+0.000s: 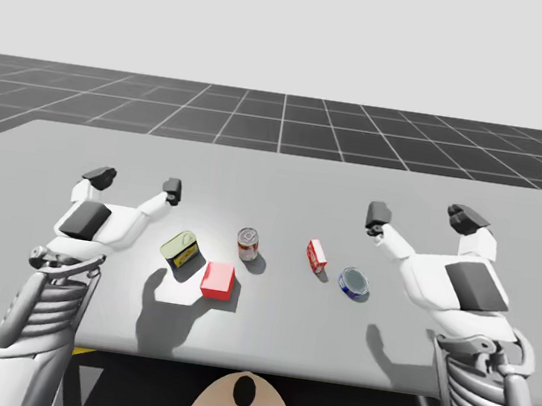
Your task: Find the red cube and pick it up.
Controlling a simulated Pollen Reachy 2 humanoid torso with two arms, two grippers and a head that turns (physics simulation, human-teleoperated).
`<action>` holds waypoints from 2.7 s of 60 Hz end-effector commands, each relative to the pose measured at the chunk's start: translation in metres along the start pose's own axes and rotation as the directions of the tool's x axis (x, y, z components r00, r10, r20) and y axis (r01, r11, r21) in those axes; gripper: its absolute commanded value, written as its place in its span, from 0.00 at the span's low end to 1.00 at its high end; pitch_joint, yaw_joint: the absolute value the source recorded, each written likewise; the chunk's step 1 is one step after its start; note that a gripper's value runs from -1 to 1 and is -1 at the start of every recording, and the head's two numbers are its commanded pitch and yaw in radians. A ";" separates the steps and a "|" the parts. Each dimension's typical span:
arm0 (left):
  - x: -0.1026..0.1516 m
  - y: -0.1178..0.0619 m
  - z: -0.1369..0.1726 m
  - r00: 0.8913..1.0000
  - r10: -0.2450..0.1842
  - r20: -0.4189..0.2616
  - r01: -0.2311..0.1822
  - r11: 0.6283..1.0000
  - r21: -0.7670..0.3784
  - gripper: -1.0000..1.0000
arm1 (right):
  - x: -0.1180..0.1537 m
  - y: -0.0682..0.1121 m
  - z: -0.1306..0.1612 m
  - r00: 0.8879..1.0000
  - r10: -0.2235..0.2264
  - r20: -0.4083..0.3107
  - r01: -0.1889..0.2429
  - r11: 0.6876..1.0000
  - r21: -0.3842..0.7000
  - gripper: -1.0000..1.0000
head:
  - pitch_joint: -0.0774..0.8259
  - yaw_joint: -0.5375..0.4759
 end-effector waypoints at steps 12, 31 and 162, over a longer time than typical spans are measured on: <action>0.000 -0.001 0.000 1.000 0.005 -0.002 -0.005 1.000 0.003 0.00 | 0.002 -0.003 0.001 0.999 -0.030 -0.013 0.030 0.999 -0.032 0.00 | 0.14 0.52; -0.001 -0.001 0.000 1.000 -0.001 -0.001 0.001 1.000 0.004 0.00 | 0.000 -0.004 0.000 1.000 -0.019 -0.004 0.019 0.999 -0.048 0.00 | 0.45 0.52; -0.082 -0.105 0.130 0.919 -0.008 -0.393 -0.139 0.929 -0.344 0.00 | -0.010 0.001 0.000 1.000 0.011 -0.027 -0.011 1.000 -0.027 0.00 | 0.93 0.71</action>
